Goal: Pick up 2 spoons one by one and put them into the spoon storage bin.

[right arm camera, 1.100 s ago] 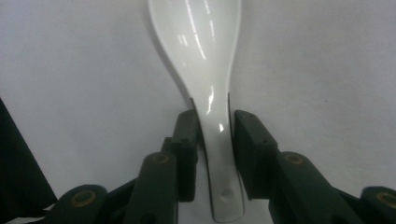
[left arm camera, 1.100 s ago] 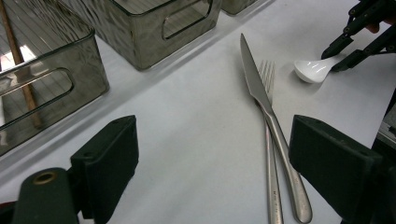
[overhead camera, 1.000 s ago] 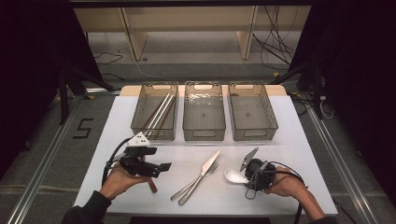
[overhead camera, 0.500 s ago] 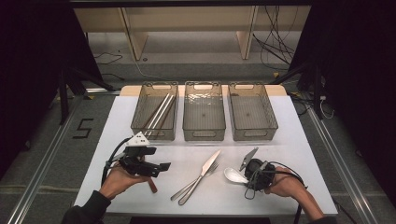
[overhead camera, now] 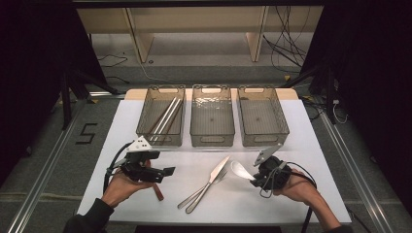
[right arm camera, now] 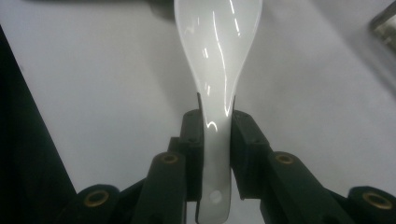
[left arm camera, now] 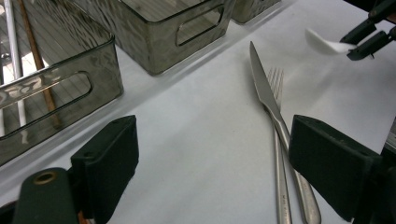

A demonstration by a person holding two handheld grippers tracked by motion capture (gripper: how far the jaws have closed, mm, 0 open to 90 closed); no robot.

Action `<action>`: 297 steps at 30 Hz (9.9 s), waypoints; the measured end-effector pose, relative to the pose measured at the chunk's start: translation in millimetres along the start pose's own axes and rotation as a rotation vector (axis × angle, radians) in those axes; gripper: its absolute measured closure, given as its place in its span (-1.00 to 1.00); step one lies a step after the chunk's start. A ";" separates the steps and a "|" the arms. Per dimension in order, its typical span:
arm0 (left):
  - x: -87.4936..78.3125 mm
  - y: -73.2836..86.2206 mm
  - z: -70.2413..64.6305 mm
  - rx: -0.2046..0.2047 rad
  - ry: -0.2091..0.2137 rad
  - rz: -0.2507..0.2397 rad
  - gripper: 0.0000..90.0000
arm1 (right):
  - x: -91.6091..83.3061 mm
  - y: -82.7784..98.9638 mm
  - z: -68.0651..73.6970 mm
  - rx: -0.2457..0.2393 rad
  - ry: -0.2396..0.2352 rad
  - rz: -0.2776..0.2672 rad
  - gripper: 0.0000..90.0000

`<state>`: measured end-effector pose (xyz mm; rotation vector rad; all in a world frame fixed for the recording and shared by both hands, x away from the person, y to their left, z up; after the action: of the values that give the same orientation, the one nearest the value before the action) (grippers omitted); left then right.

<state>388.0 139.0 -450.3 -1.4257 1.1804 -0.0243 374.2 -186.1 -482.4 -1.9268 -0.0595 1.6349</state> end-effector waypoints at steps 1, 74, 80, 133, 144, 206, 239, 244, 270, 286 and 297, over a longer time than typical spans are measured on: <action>-0.6 -0.5 0.3 0.009 -0.001 -0.004 -0.65 | -2.8 -3.5 -1.0 0.008 0.002 -0.019 0.70; -4.9 5.7 16.0 -0.084 -0.103 -0.022 -0.65 | 47.1 -168.1 -136.3 0.336 0.204 -0.082 0.56; -4.8 5.7 16.3 -0.089 -0.099 -0.021 -0.66 | 36.3 -168.9 -136.6 0.344 0.202 -0.123 0.31; 13.4 19.8 7.4 -0.094 -0.048 0.104 -0.44 | -54.5 -17.3 13.5 0.316 0.160 -0.493 -0.31; 27.7 40.5 11.7 -0.100 -0.087 0.269 0.43 | -55.2 -7.0 19.2 0.324 0.174 -0.486 -0.33; -12.9 77.3 100.9 -0.173 -0.299 0.579 0.92 | -50.7 -8.7 28.6 0.295 0.125 -0.463 -0.33; -4.5 71.5 112.3 -0.142 -0.363 0.578 0.62 | -50.7 -8.9 26.6 0.297 0.133 -0.467 -0.33; -3.2 70.9 110.4 -0.114 -0.362 0.585 0.79 | -50.4 -9.1 26.6 0.297 0.134 -0.465 -0.33; -10.4 17.9 57.1 -0.110 -0.126 0.313 0.81 | -52.3 -9.4 26.0 0.299 0.142 -0.473 -0.33; 12.2 -40.7 26.1 -0.068 -0.045 0.206 0.80 | -51.1 -9.6 26.2 0.298 0.138 -0.474 -0.33; 37.7 -91.1 18.4 -0.073 -0.032 0.140 0.80 | -51.9 -10.5 26.6 0.294 0.138 -0.484 -0.33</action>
<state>473.6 106.2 -409.6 -1.3991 1.2627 0.1401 341.2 -187.7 -433.1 -1.6347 -0.2015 1.1206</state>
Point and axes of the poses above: each handheld gripper's, and its own axes: x roughly forward along the jaws, y roughly out of its underside, z roughly to its left, the point moved 7 cm from there along x, roughly forward along the jaws, and after that the axes turned 9 degrees about -x, right-handed, at the moved point
